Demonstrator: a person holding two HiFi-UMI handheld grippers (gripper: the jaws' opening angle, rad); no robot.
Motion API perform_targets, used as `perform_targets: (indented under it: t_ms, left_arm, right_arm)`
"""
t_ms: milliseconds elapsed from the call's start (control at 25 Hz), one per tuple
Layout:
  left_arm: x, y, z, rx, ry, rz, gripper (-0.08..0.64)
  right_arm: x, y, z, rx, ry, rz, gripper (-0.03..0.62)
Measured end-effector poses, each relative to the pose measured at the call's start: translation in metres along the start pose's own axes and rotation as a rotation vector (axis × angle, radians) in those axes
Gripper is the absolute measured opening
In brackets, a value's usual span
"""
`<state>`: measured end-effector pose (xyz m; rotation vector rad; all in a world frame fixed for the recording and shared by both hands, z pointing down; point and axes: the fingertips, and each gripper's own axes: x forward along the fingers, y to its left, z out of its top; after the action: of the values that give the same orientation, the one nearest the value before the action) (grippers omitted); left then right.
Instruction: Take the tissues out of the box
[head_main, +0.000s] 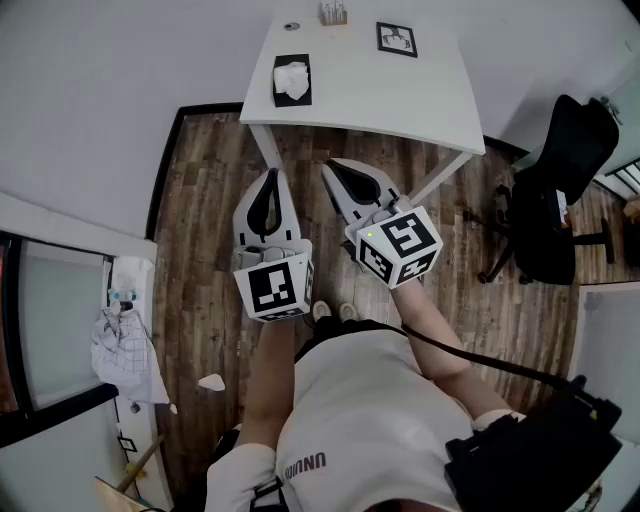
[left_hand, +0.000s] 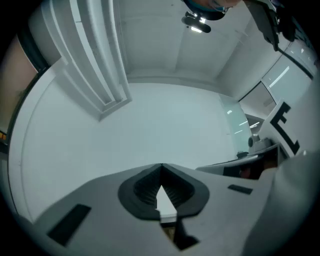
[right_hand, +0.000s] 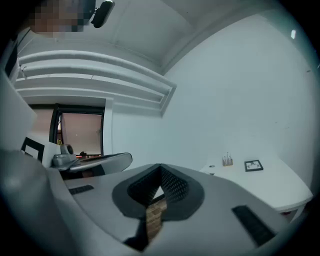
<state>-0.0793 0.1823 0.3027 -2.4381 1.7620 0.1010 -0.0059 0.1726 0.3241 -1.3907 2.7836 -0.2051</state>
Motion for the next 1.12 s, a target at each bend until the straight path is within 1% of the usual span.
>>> perform_targets:
  t_ms: [360,560,680,840,960,1120]
  left_arm:
    - [0.003,-0.003,0.003,0.007,-0.002,0.004,0.012]
    - [0.005,-0.001,0.002,0.014,-0.002,0.006,0.012]
    - [0.005,0.004,0.002,0.032,0.003,0.007,0.011]
    - [0.008,0.014,0.001,0.047,0.012,-0.008,0.012]
    - [0.009,0.022,-0.001,0.042,0.011,-0.011,0.012]
    - [0.012,0.028,-0.004,0.056,0.015,-0.021,0.012]
  right_arm:
    - [-0.002,-0.005,0.003,0.021,-0.014,0.003,0.018]
    - [0.0,-0.006,0.0,0.001,-0.007,-0.004,0.018]
    - [0.003,-0.003,0.001,-0.011,-0.015,0.006,0.018]
    - [0.011,0.0,0.005,0.0,-0.047,0.04,0.02]
    - [0.017,0.001,0.002,-0.017,-0.027,0.031,0.02]
    - [0.026,0.002,0.002,-0.013,-0.04,0.018,0.02]
